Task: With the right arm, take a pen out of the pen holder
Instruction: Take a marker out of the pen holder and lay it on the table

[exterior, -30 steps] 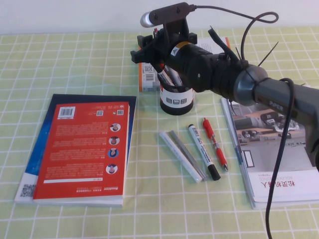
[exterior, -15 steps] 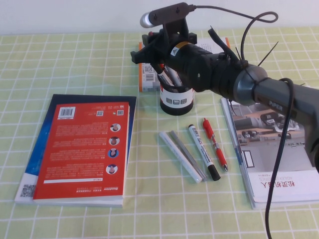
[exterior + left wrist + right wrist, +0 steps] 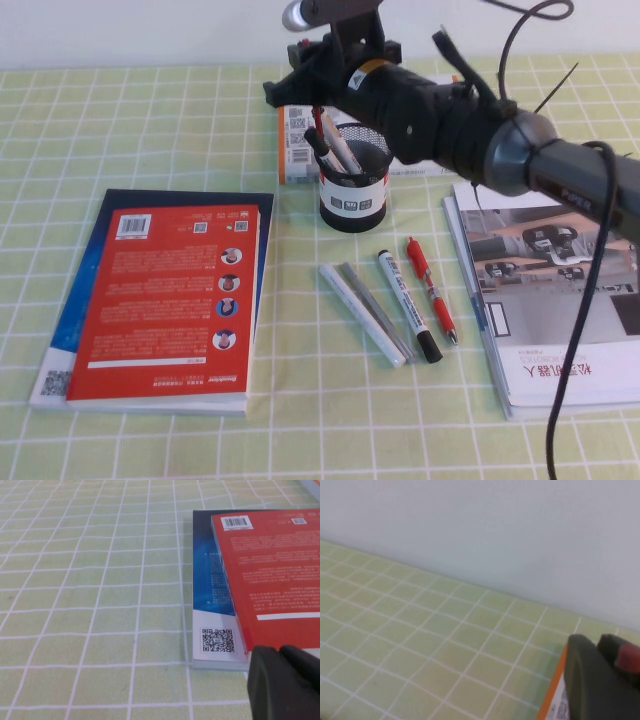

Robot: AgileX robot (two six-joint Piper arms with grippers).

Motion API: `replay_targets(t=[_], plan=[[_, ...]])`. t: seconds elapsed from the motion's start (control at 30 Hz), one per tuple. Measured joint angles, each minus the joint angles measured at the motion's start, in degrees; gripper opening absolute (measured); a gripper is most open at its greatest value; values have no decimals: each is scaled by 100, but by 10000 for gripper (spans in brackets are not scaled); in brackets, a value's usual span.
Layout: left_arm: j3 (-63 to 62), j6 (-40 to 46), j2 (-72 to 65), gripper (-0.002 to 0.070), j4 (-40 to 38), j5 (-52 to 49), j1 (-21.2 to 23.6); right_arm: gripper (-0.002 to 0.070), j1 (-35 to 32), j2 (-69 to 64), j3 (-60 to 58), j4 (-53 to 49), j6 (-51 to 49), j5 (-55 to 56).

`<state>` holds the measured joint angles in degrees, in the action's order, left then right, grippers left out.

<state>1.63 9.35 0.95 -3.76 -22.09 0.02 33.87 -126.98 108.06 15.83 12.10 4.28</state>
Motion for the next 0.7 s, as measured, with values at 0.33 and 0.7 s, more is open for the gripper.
replay_targets(t=[0.33,0.7], plan=[[0,0,0,-5,0,0,0,-6,0,760,0,-44,115,-428],[0,0,0,-5,0,0,0,-6,0,2077,0,-444,124,-1867]])
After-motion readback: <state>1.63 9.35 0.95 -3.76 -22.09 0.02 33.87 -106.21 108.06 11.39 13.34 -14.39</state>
